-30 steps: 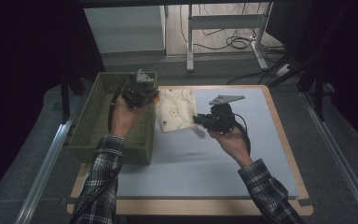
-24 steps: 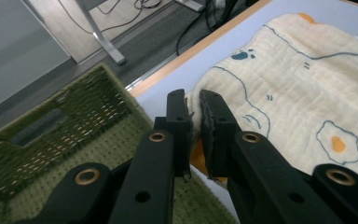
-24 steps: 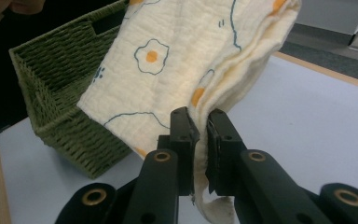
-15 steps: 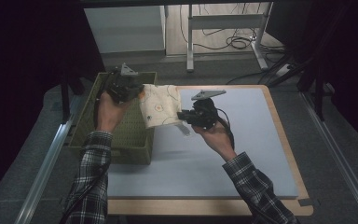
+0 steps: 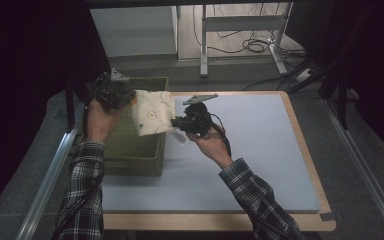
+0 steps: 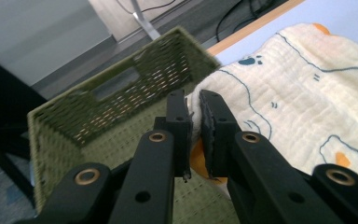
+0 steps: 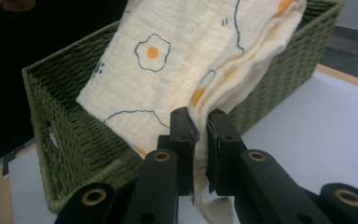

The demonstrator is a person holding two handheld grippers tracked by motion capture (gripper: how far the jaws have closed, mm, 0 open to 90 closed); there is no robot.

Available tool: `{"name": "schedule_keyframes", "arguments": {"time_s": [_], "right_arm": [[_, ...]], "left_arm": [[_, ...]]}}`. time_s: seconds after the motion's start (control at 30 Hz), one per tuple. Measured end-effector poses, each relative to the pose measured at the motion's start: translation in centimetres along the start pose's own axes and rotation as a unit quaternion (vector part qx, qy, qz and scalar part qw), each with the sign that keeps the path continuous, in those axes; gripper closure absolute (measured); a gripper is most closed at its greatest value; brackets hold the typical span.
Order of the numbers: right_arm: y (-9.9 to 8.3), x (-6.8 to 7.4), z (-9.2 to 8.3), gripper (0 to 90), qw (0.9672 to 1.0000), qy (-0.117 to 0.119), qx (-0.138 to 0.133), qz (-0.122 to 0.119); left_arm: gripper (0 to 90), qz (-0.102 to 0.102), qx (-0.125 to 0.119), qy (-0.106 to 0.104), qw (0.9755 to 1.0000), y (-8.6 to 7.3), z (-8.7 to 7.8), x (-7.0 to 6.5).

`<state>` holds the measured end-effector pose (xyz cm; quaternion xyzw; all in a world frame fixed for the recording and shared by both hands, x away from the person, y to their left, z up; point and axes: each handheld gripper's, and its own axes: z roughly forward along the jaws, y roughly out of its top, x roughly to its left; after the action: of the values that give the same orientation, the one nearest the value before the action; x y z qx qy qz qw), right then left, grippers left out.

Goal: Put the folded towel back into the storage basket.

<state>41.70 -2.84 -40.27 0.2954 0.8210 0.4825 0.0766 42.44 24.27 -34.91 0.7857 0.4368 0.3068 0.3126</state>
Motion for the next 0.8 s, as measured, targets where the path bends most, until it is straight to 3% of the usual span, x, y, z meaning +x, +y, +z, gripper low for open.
{"name": "schedule_keyframes", "arguments": {"time_s": [0.43, 0.8], "right_arm": [[0.8, 2.8, 5.0, 81.6, 0.9992, 0.013, 0.030, -0.022], [1.4, 6.0, 9.0, 81.1, 0.9964, 0.019, 0.065, -0.050]], "left_arm": [[82.7, -0.029, 0.022, 0.017, 0.9992, -4.1, 0.2, 2.8], [82.5, -0.038, 0.041, 0.029, 0.9980, -7.0, 0.0, 4.6]]}}
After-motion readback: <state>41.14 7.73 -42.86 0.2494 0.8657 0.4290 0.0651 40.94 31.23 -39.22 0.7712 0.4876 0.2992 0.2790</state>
